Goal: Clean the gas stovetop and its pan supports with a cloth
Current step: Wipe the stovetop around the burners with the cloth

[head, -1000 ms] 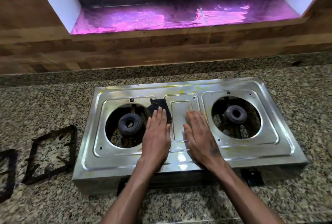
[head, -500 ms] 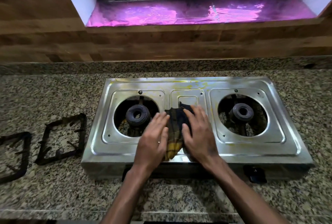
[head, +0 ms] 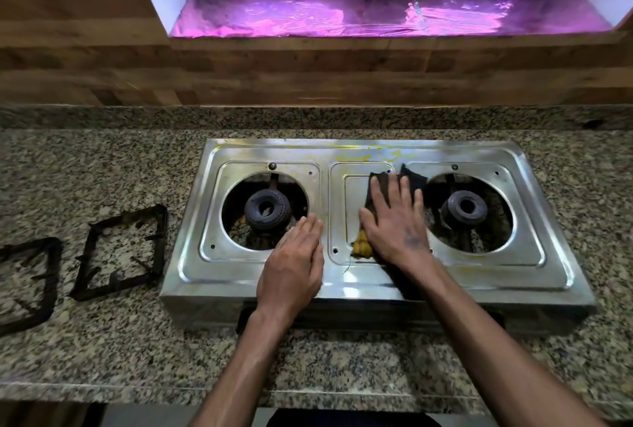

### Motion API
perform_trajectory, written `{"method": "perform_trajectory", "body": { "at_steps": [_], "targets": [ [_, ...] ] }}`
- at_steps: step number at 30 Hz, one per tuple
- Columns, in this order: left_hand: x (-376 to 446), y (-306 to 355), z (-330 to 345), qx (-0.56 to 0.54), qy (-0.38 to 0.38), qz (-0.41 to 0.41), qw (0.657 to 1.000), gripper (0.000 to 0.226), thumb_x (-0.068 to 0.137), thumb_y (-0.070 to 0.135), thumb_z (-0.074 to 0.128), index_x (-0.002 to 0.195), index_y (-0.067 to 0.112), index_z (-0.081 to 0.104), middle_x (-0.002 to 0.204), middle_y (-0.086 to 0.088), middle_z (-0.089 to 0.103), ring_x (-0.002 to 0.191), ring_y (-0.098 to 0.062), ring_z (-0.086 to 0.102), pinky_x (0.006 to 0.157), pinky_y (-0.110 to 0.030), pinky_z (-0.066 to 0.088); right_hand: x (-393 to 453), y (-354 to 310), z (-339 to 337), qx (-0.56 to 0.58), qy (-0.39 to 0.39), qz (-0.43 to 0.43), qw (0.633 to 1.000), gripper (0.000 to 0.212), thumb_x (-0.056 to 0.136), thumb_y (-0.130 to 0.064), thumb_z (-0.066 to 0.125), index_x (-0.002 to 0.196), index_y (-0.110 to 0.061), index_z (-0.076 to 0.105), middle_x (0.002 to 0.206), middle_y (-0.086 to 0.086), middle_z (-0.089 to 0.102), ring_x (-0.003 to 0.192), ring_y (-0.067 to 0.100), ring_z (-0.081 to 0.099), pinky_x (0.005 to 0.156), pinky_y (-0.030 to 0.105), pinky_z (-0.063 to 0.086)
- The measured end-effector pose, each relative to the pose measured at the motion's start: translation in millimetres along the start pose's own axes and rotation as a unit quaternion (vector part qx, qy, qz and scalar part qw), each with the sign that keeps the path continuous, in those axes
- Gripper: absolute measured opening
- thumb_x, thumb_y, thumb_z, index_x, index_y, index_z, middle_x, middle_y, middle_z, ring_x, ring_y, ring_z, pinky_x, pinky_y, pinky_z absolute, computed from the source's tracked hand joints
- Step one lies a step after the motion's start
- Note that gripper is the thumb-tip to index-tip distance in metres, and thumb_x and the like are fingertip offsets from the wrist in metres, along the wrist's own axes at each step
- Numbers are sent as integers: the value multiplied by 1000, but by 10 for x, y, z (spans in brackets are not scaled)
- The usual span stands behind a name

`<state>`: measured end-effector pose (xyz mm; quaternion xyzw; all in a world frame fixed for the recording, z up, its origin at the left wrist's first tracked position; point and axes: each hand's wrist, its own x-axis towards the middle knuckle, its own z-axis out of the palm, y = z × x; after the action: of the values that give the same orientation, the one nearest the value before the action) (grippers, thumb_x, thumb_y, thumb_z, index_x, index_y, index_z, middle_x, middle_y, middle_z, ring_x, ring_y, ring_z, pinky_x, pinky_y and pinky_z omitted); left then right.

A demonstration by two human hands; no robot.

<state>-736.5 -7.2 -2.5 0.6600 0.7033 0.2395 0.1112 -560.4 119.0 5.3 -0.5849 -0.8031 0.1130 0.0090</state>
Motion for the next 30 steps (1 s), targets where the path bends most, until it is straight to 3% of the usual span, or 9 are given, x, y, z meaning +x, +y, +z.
{"method": "perform_trajectory", "body": {
  "at_steps": [5, 8, 12, 17, 20, 23, 26, 28, 30],
  "targets": [
    [-10, -13, -1, -1, 2, 0, 1000, 48, 97, 22, 44, 144, 15, 48, 152, 0, 43, 143, -11, 34, 116, -34, 32, -423, 68, -45, 17, -40, -157, 987, 71, 91, -62, 11, 158, -39, 10, 167, -4, -3, 155, 17, -6, 124, 39, -5],
    [12, -11, 12, -8, 3, -5, 1000, 49, 96, 22, 41, 144, 15, 48, 151, 1, 43, 142, -10, 35, 116, -34, 32, -359, 297, -89, 29, -37, -102, 994, 70, 92, -62, 16, 158, -39, 11, 168, -3, -3, 154, 16, -7, 124, 38, -7],
    [5, -11, 8, -4, 3, -8, 1000, 50, 96, 25, 39, 144, 16, 48, 152, 2, 43, 142, -9, 35, 116, -34, 32, -115, -52, -17, 16, -4, -19, 1000, 77, 90, -61, 14, 160, -30, 10, 168, 7, -3, 154, 25, -8, 123, 44, -8],
    [-2, -20, -2, -12, 3, -10, 1000, 48, 96, 21, 44, 143, 16, 49, 151, 2, 44, 142, -9, 36, 116, -34, 33, -603, 10, -27, 29, -44, -162, 985, 72, 91, -62, 12, 158, -38, 10, 168, -4, -2, 155, 17, -7, 124, 36, -7],
    [6, 7, -11, -15, 4, -14, 1000, 47, 96, 21, 45, 143, 17, 49, 151, 3, 44, 141, -8, 36, 116, -33, 32, -567, 299, -79, 42, -28, -106, 993, 74, 89, -63, 13, 158, -37, 13, 167, -4, 0, 155, 17, -3, 123, 34, -8],
    [7, 23, -16, -14, 6, -20, 1000, 47, 96, 21, 45, 143, 17, 50, 150, 3, 45, 141, -8, 37, 116, -33, 33, -367, 125, -39, 31, -16, -29, 999, 80, 85, -63, 9, 159, -32, 10, 168, 3, -3, 154, 21, -8, 123, 38, -9],
    [3, 20, -20, -11, 2, -18, 1000, 48, 96, 23, 43, 142, 16, 51, 150, 2, 46, 140, -9, 38, 116, -34, 34, -459, -112, -11, 32, -36, -88, 995, 80, 87, -64, 9, 160, -31, 8, 168, 3, -5, 154, 21, -10, 124, 39, -9],
    [-10, 10, -31, -15, 3, -17, 1000, 47, 96, 21, 45, 142, 16, 51, 150, 1, 46, 140, -10, 39, 116, -34, 34, -685, -16, -25, 33, -48, -151, 987, 75, 90, -64, 11, 159, -36, 10, 167, -4, -3, 154, 15, -9, 125, 37, -6],
    [-6, 18, -43, -17, 3, -16, 1000, 46, 96, 19, 48, 142, 16, 51, 150, 1, 46, 140, -10, 38, 116, -32, 33, -828, 218, -72, 47, -46, -149, 987, 71, 91, -64, 14, 158, -40, 11, 166, -9, -3, 154, 11, -8, 124, 34, -5]
  ]
}}
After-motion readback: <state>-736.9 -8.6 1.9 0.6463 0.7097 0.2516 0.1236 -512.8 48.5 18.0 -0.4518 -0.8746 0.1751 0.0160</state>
